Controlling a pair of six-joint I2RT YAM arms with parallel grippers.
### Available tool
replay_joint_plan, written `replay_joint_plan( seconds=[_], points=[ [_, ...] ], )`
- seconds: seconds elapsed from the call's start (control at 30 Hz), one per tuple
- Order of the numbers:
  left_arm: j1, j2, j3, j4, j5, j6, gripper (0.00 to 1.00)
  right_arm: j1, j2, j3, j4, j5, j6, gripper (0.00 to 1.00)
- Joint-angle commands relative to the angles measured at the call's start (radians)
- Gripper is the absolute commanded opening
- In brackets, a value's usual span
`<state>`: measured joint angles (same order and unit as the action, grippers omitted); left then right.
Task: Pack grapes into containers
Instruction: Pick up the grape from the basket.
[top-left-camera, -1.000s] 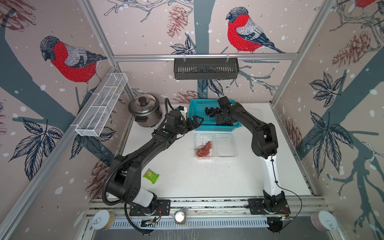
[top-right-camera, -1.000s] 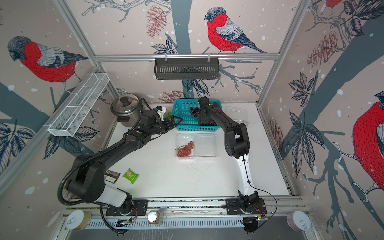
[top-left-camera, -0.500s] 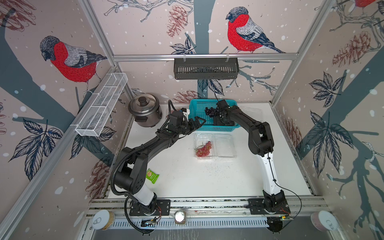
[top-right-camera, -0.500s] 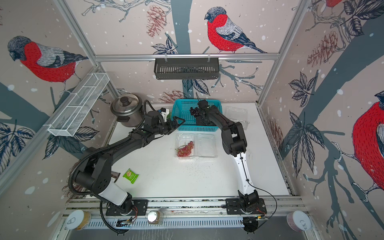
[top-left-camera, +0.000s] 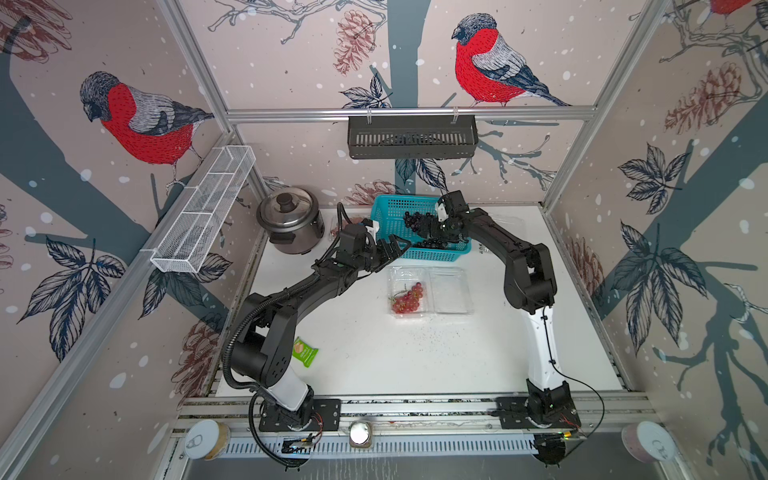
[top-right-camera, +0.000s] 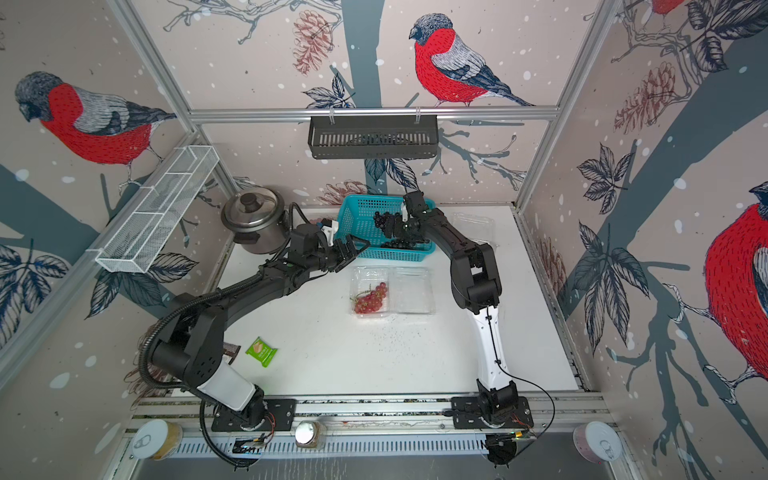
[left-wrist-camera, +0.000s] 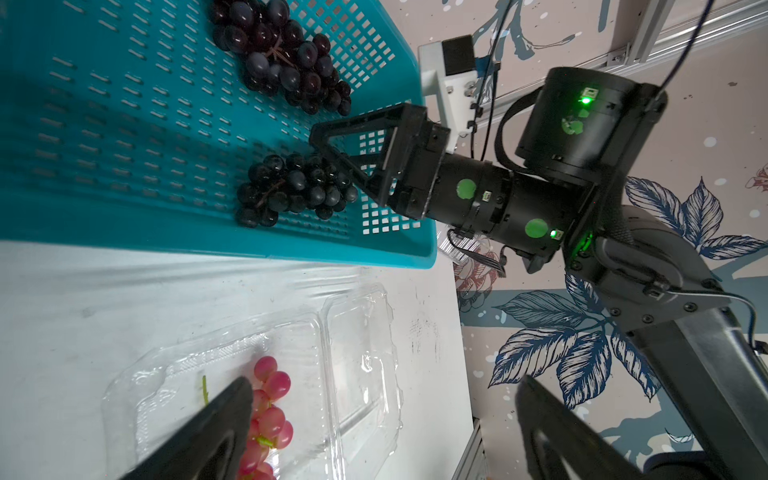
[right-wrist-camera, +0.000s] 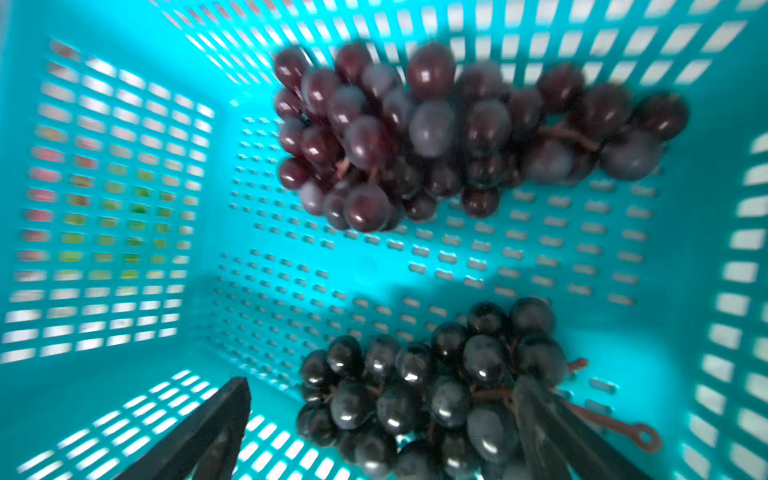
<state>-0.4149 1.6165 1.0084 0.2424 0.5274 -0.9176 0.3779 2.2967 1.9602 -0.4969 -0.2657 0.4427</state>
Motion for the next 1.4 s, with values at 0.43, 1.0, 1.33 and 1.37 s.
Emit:
replay_joint_plan(
  seconds=[0.43,1.0,1.33,1.37],
  points=[
    [0.002,0.014,-0.004,0.073,0.037,-0.027,0.97,0.035,0.039,0.073,-0.219,0.281,-0.018,1.0],
    [0.002,0.009,-0.034,0.075,0.044,-0.03,0.97,-0.018,0.126,-0.021,0.045,-0.034,0.119,0.99],
    [0.003,0.007,-0.047,0.078,0.05,-0.037,0.97,-0.046,0.075,-0.12,0.178,-0.071,0.147,0.58],
    [0.002,0.008,-0.046,0.078,0.05,-0.037,0.97,-0.049,0.07,-0.122,0.182,-0.07,0.143,0.55]
  ],
)
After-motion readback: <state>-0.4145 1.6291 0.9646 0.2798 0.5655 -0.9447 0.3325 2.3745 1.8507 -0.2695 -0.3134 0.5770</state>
